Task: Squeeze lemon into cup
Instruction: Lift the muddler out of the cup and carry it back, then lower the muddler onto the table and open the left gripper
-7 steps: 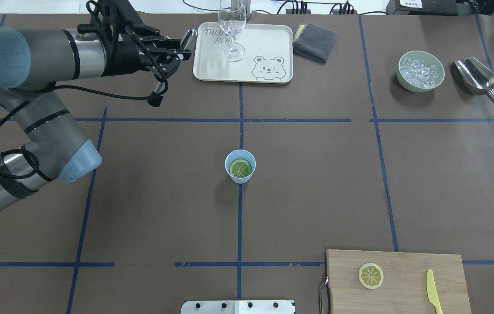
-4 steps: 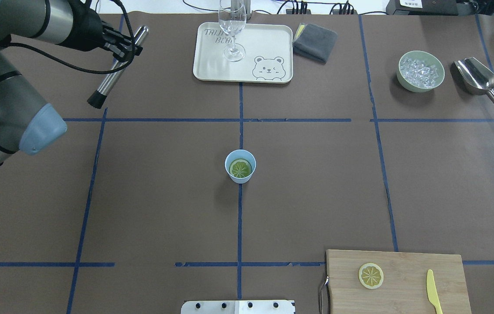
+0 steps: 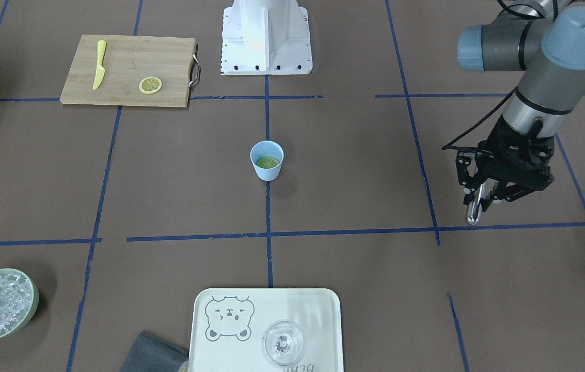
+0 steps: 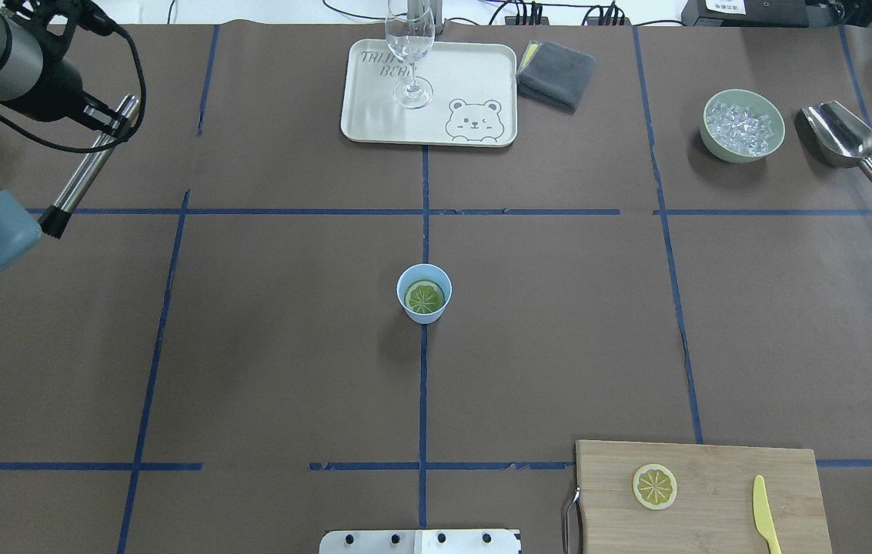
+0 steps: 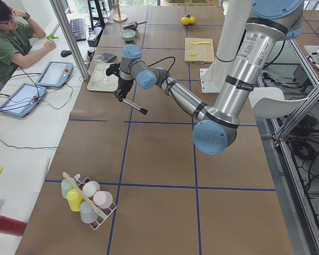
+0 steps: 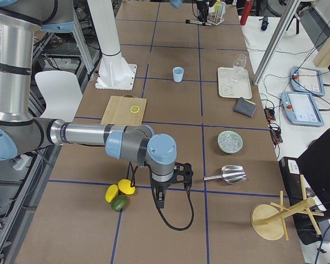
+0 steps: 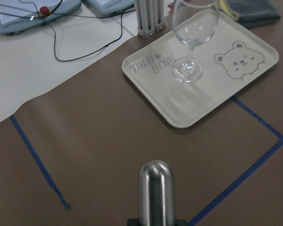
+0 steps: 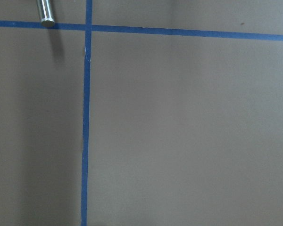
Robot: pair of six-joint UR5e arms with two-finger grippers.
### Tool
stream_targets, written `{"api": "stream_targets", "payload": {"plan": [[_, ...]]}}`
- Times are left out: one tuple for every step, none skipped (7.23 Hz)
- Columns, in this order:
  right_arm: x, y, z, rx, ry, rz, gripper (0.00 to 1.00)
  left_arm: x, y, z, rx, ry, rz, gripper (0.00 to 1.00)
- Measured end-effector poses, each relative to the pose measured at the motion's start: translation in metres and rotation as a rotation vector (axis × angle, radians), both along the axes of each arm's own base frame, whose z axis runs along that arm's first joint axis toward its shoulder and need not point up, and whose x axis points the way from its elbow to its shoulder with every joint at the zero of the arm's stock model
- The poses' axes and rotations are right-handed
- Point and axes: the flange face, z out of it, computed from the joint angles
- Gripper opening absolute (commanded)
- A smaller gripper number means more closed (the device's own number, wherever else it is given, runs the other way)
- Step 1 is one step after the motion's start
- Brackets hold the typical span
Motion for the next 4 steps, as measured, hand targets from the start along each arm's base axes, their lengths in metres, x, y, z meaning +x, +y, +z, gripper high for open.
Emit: {"api": "stream_targets", "payload": {"plan": [[0.000, 0.003, 0.003, -0.008, -0.002, 0.000, 1.00, -0.005, 0.006, 0.027, -0.088, -0.005, -0.045, 0.00], [-0.001, 0.005, 0.007, -0.016, -0.004, 0.000, 1.00, -0.005, 0.010, 0.043, -0.164, 0.001, -0.093, 0.00], [-0.001, 0.005, 0.009, -0.020, -0.005, 0.000, 1.00, -0.002, 0.012, 0.054, -0.234, 0.008, -0.143, 0.00], [-0.001, 0.006, 0.010, -0.022, -0.006, 0.000, 1.00, 0.003, 0.011, 0.065, -0.303, 0.014, -0.193, 0.00]]}}
